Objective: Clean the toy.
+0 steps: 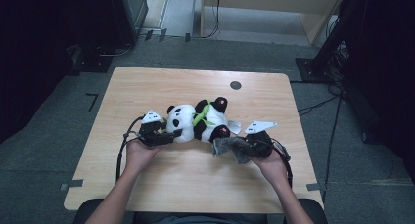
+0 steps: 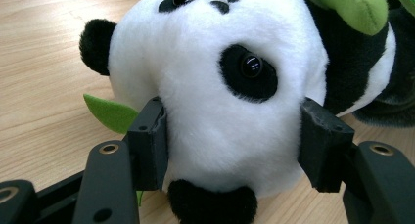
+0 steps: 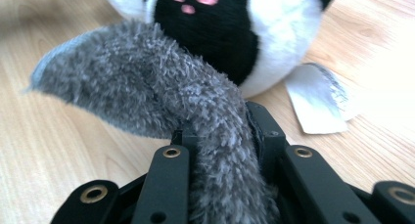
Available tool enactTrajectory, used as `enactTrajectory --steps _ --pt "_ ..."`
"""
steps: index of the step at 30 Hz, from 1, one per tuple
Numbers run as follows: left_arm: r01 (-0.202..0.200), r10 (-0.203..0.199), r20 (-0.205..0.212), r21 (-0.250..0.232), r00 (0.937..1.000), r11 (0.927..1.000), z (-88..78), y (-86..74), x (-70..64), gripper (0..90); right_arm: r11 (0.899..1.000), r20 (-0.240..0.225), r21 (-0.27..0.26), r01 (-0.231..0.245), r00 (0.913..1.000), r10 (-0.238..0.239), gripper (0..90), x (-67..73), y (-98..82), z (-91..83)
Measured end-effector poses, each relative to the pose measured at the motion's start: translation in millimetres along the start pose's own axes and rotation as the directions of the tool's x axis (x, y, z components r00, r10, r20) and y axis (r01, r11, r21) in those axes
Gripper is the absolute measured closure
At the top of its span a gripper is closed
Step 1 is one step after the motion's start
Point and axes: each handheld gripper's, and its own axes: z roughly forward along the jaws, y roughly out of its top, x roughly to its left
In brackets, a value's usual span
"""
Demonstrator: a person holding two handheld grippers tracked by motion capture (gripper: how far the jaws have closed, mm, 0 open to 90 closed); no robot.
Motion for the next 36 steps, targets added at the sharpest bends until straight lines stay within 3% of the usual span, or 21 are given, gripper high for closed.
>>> enactTrajectory --steps 11,17,19,21,24,28,30,36 --pt "0.005 -0.005 0.007 0.0 1.0 1.0 -0.3 0.0 0.8 37.6 0.996 0.065 -0.065 -0.055 0.9962 0.059 74.2 -32.2 -1.9 2.0" --pt "-0.004 0.004 0.003 -0.003 1.0 1.0 -0.1 -0.6 0.6 37.4 0.993 0.099 -0.079 -0.088 0.9906 0.095 74.3 -46.9 5.6 5.8" --pt "-0.007 0.007 0.003 -0.004 1.0 1.0 0.0 -0.9 1.0 36.9 0.99 0.095 -0.105 -0.092 0.9902 0.102 74.2 -50.7 6.0 8.1" --pt "-0.005 0.005 0.007 -0.013 1.0 0.9999 0.3 -1.9 1.6 36.5 0.988 0.075 -0.097 -0.122 0.9887 0.13 74.3 -54.3 7.2 10.6" --pt "-0.003 0.003 0.008 -0.015 1.0 0.9999 0.3 -2.3 1.6 36.5 0.988 0.087 -0.103 -0.114 0.9886 0.123 74.3 -58.8 10.7 12.7" --pt "-0.005 0.005 0.006 -0.012 1.0 0.9999 0.1 -2.2 1.2 36.5 0.98 0.113 -0.151 -0.13 0.9826 0.147 74.3 -69.6 14.0 15.5" --pt "-0.006 0.006 0.005 -0.011 1.0 0.9999 0.0 -2.1 1.0 36.5 0.978 0.126 -0.135 -0.156 0.9768 0.173 74.3 -77.4 16.3 16.8" --pt "-0.01 0.01 0.001 -0.01 0.9999 0.9999 -0.1 -2.2 0.3 36.5 0.969 0.184 -0.18 -0.17 0.9619 0.203 74.3 -98.1 19.1 16.1"
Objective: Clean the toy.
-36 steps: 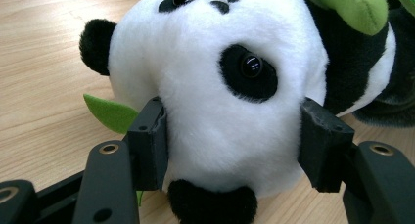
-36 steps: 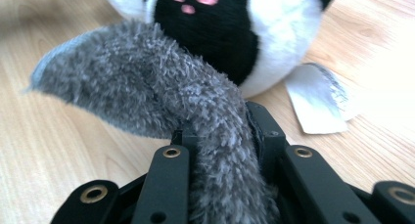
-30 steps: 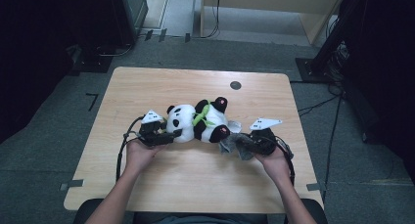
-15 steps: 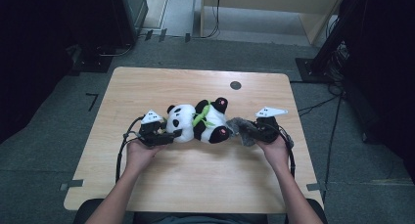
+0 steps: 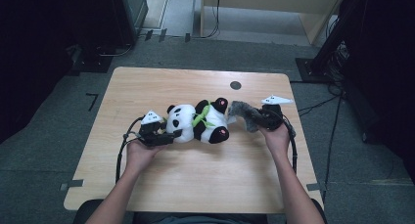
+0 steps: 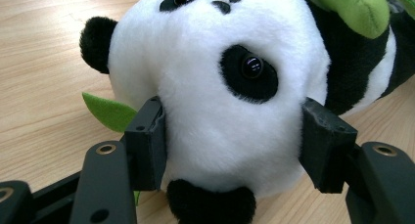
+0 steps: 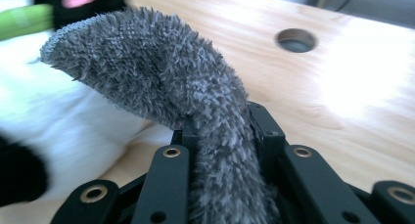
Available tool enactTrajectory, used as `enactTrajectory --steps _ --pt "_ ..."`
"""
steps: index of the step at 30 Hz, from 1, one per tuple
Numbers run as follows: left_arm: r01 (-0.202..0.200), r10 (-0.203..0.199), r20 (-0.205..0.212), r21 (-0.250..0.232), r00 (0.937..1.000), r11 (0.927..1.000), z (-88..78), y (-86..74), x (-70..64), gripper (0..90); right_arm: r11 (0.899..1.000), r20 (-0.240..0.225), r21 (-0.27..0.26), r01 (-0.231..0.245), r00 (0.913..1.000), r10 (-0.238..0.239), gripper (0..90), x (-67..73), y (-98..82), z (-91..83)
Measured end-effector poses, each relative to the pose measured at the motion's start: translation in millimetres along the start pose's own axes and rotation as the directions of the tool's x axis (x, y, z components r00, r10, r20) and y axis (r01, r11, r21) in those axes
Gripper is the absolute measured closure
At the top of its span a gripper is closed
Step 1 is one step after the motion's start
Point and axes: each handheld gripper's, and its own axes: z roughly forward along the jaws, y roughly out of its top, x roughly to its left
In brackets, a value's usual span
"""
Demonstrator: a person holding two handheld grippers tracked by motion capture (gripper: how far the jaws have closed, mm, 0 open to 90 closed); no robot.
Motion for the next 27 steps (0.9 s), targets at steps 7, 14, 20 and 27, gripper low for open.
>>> enactTrajectory --steps 7,14,20,27 --pt "-0.002 0.002 -0.002 -0.001 1.0 1.0 0.0 -0.4 -0.3 36.5 1.0 0.064 -0.004 -0.028 0.9975 0.028 74.1 -21.4 -1.6 12.6" --pt "-0.002 0.002 -0.002 -0.004 1.0 1.0 0.1 -1.0 -0.4 36.6 0.997 0.089 0.002 -0.083 0.9926 0.082 73.5 -43.3 -7.1 27.7" --pt "-0.014 0.014 -0.003 -0.007 0.9999 0.9999 0.6 -2.0 0.4 36.0 0.995 0.11 0.04 -0.092 0.9901 0.088 71.7 -50.5 -18.1 42.0" --pt "-0.019 0.019 0.003 -0.014 0.9998 0.9997 2.1 -2.6 1.8 32.6 0.994 0.109 0.035 -0.105 0.989 0.101 60.6 -55.4 -21.5 41.6"
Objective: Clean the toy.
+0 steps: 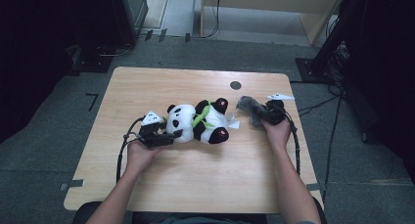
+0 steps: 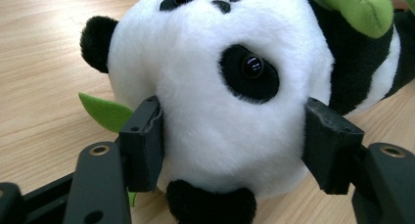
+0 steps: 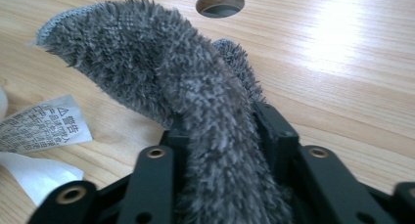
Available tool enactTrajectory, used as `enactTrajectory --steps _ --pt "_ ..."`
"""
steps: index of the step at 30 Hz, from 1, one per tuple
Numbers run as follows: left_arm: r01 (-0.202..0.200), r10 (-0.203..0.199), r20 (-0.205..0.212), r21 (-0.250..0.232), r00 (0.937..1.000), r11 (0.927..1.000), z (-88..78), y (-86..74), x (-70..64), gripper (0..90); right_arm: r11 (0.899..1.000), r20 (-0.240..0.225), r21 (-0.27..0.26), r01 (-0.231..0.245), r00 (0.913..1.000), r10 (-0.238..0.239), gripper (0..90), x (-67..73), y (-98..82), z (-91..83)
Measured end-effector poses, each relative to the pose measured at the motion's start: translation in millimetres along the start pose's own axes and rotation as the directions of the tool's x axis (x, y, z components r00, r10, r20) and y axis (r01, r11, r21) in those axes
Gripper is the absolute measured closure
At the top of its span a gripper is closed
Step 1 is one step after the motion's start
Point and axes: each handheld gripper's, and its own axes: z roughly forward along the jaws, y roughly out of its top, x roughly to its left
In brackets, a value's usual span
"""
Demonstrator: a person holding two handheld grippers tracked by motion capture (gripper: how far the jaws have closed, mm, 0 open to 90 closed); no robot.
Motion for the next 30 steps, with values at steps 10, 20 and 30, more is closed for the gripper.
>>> enactTrajectory --steps 10,20,30 --pt "-0.007 0.006 0.026 0.01 0.9996 0.9999 1.0 1.2 2.3 24.5 1.0 -0.001 -0.004 -0.016 0.9999 0.016 42.2 3.3 5.5 -7.2" --pt "-0.013 0.013 0.031 0.018 0.9995 0.9998 1.0 1.9 2.0 22.4 0.999 0.0 -0.039 -0.022 0.9998 0.022 32.3 14.4 10.6 -27.5" --pt "-0.016 0.016 0.036 0.018 0.9992 0.9997 0.7 1.8 3.0 22.2 0.998 0.001 -0.069 0.009 1.0 -0.009 32.2 35.3 10.9 -50.1"
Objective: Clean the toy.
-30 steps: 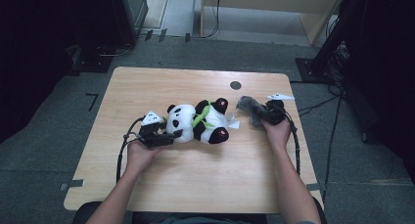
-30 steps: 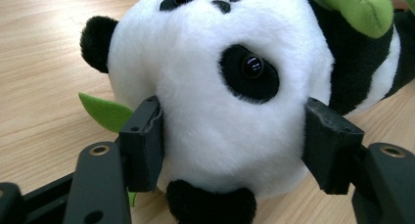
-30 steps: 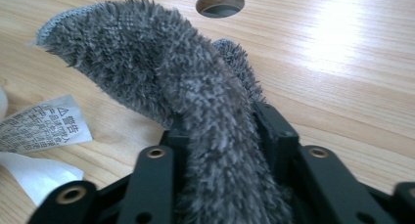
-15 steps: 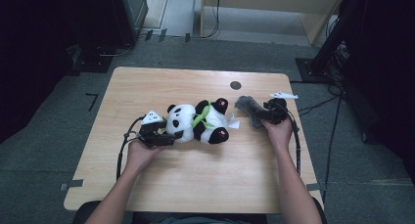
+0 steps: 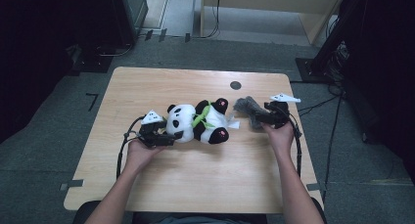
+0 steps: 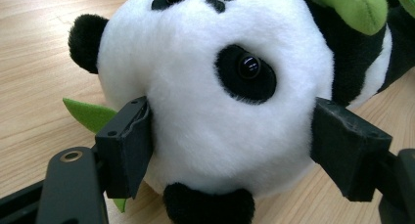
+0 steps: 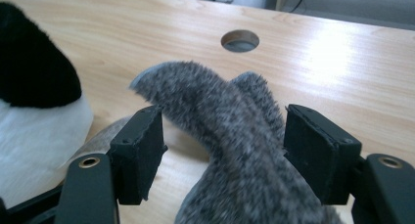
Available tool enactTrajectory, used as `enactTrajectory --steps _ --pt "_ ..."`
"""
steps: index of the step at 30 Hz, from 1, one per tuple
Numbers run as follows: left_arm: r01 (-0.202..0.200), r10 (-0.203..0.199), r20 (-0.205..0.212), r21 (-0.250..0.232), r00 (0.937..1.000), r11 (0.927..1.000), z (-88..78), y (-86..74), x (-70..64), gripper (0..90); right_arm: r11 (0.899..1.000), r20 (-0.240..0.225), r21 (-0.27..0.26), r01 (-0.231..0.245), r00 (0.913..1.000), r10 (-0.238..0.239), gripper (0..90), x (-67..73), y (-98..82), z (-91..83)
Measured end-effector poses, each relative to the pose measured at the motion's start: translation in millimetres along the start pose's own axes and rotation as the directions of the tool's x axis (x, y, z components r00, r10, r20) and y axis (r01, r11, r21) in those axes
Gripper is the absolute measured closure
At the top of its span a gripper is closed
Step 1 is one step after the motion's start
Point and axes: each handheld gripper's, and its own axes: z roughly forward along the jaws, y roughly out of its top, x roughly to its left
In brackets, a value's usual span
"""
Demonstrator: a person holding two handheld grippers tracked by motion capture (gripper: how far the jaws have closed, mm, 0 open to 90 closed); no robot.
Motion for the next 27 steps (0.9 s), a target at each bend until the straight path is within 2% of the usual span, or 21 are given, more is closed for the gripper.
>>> enactTrajectory --steps 6,14,21,25,27 --pt "0.002 -0.002 0.003 0.001 1.0 1.0 -0.1 0.1 0.4 22.1 1.0 -0.029 0.006 0.016 0.9994 -0.016 32.5 18.9 -4.9 -7.2" --pt "-0.001 0.001 -0.002 0.004 1.0 1.0 -0.3 0.2 -0.6 22.1 0.998 -0.068 -0.035 0.057 0.9959 -0.059 32.4 45.6 -7.2 -23.1" --pt "-0.002 0.002 -0.002 0.006 1.0 1.0 -0.4 0.4 -1.4 21.9 0.994 -0.125 -0.059 0.091 0.9874 -0.098 31.9 69.1 -5.5 -30.7" --pt "-0.003 0.003 -0.001 0.006 1.0 1.0 -0.5 0.4 -1.0 22.0 0.991 -0.159 -0.084 0.102 0.9807 -0.115 31.5 82.3 -1.6 -35.3" --pt "-0.004 0.004 -0.002 0.006 1.0 1.0 -0.5 0.4 -0.9 22.0 0.991 -0.18 -0.08 0.105 0.9765 -0.118 30.1 88.6 0.2 -35.8"
